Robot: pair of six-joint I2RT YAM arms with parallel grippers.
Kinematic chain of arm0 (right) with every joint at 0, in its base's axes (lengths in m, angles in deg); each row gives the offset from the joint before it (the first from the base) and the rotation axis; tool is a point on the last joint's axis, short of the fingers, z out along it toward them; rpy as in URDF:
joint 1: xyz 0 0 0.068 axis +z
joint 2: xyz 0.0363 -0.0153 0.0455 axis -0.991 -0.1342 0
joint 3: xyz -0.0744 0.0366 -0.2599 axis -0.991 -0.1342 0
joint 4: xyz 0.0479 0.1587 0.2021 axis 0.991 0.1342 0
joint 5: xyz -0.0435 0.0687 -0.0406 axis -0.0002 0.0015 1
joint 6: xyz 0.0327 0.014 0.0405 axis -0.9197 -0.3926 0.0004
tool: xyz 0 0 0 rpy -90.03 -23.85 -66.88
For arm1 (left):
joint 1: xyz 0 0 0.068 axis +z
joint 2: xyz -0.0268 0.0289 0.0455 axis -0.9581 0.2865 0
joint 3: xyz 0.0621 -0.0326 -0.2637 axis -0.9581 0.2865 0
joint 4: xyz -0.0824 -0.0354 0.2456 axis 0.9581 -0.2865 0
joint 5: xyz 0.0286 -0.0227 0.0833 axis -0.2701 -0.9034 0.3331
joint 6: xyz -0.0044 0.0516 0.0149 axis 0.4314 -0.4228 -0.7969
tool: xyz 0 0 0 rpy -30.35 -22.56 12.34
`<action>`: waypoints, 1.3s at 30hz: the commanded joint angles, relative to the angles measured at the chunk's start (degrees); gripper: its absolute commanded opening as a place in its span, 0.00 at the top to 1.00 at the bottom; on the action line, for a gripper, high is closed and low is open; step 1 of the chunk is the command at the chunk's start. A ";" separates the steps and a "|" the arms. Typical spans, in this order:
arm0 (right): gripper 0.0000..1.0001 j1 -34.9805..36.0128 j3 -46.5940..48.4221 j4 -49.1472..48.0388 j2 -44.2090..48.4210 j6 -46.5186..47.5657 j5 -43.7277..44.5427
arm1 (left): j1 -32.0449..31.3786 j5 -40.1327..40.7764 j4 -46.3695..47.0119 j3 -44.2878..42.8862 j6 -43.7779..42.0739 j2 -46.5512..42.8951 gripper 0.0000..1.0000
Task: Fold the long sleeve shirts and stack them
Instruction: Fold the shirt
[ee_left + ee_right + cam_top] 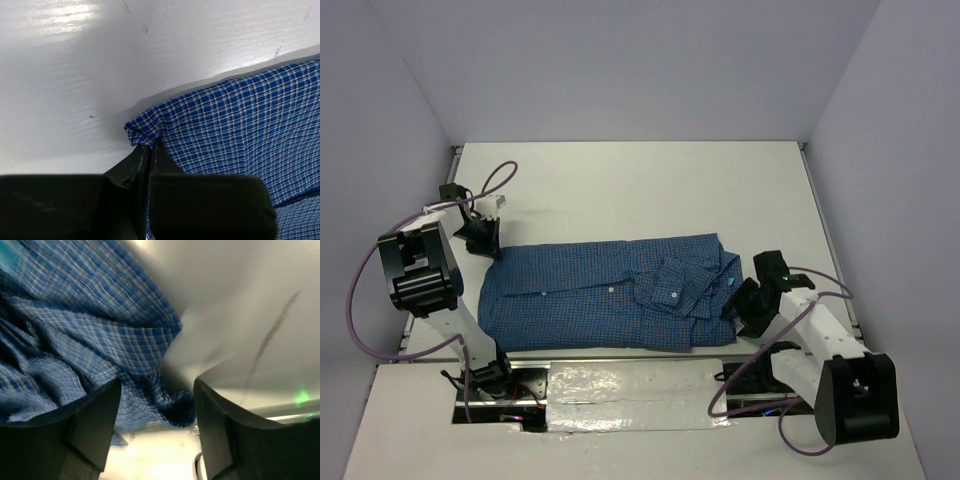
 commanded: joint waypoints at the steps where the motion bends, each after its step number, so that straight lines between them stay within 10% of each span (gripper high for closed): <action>1: 0.34 0.25 -2.71 -6.90 -4.77 -3.55 -4.00 | 0.14 -2.01 -1.13 1.39 -0.86 -0.84 0.91; 9: 1.00 0.43 5.71 -12.97 -11.88 -2.15 -0.23 | 0.14 -0.87 -2.45 3.24 -2.97 -4.00 1.00; 22: 1.00 0.34 57.45 -15.53 -58.25 12.96 3.83 | -2.14 -4.47 -7.64 9.03 -15.88 -10.77 0.83; 27: 0.85 0.43 84.18 -11.31 -78.12 15.60 -1.09 | -6.80 -4.64 -12.37 12.20 -22.91 -13.50 0.56; 32: 0.47 -0.01 108.16 -5.78 -89.59 15.87 -5.06 | -6.89 -5.35 -18.79 12.74 -27.74 -15.08 0.45; 39: 0.23 -7.03 98.21 -11.48 -76.88 12.71 -1.28 | -3.56 -12.00 -31.36 -5.58 -31.46 -13.78 0.39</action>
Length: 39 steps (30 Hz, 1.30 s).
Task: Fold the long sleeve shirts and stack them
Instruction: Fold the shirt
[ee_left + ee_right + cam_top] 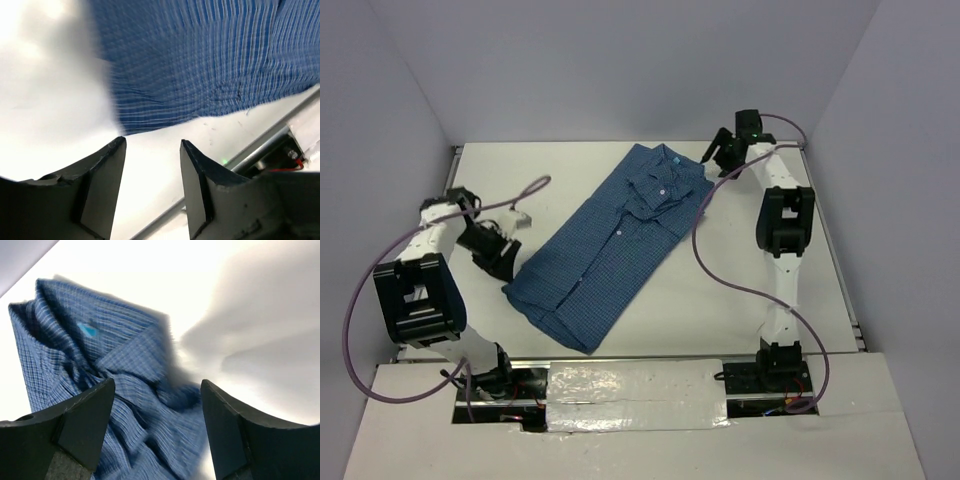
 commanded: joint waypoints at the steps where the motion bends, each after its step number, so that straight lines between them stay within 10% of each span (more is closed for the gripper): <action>1: 0.23 -5.05 -7.06 -1.40 11.58 -1.52 2.42 | 1.82 -7.67 -4.95 -12.10 0.43 0.72 0.38; 12: 0.32 -2.24 -39.35 -12.30 22.26 -8.12 -4.70 | -4.33 -3.99 12.02 -9.22 13.91 11.45 0.32; 26: 0.75 1.19 -3.69 -4.04 -4.18 -15.84 -9.88 | -17.31 -1.08 10.00 7.82 2.31 10.57 0.48; 32: 0.47 2.50 7.04 -13.10 -8.43 -18.49 -14.46 | -32.25 -9.24 10.97 8.98 3.27 13.91 0.46; 39: 0.23 -1.26 2.58 -8.02 -1.67 -8.49 -9.63 | -35.70 -12.69 7.55 5.03 1.60 13.30 0.41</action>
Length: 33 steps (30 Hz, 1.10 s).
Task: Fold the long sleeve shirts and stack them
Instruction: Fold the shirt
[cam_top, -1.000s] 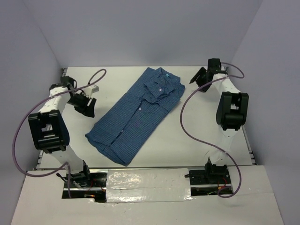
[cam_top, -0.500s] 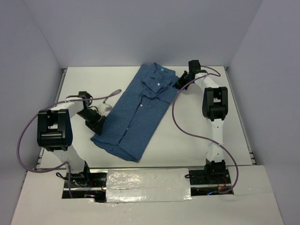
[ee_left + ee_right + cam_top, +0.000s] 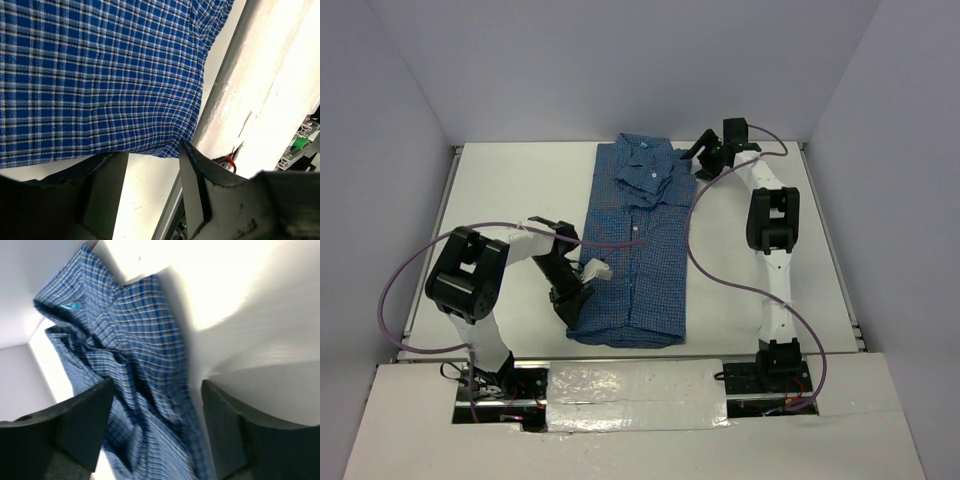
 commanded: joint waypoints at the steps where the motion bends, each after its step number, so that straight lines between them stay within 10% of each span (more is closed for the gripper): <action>1: 0.21 -2.78 -1.49 2.66 8.60 7.22 4.12 | -0.08 2.06 3.91 -1.33 -4.71 0.65 0.41; 9: 0.00 -3.76 -22.99 13.05 34.93 17.43 17.66 | 2.90 13.56 -1.27 -11.44 -12.34 -10.93 0.38; 20: 0.01 14.52 -84.07 2.23 74.09 12.61 7.13 | 0.28 10.51 14.54 15.61 -68.03 -35.57 0.37; 33: 0.25 30.26 -103.89 -5.85 82.11 -1.28 0.89 | -7.28 7.16 23.94 31.43 -71.17 -40.85 0.26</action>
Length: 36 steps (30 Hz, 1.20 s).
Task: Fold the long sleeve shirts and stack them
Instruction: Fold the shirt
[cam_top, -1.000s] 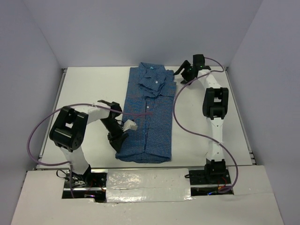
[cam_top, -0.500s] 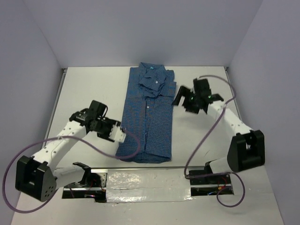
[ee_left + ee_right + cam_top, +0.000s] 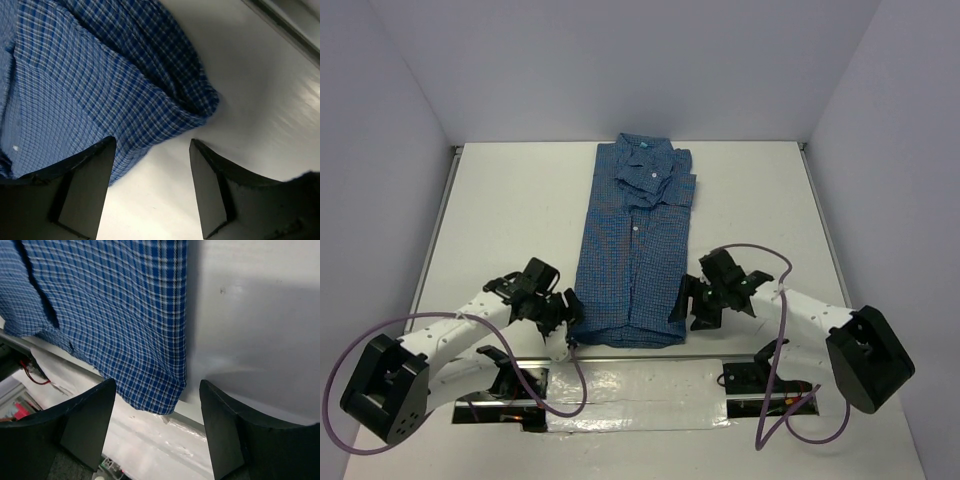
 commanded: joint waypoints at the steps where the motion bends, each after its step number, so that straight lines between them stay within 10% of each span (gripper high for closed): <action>1: 0.25 2.11 -1.68 -4.32 -1.37 -3.74 -1.63 | -1.75 -2.52 4.23 2.48 0.52 0.79 0.26; 9: 0.35 2.38 -3.44 -9.14 -5.76 -4.97 -2.94 | -5.53 -4.26 7.49 -0.33 7.37 6.06 0.45; 16: 0.92 2.29 -0.91 -2.60 -6.83 0.99 -6.90 | -10.46 -8.58 -2.26 -8.76 26.27 8.88 0.99; 24: 1.00 -1.91 11.30 16.39 2.50 9.70 -12.34 | -10.20 -14.21 -3.79 -14.56 50.61 2.82 1.00; 36: 1.00 -20.29 44.52 20.64 -24.88 23.50 -14.72 | 12.56 -20.00 10.22 -43.44 82.98 26.16 1.00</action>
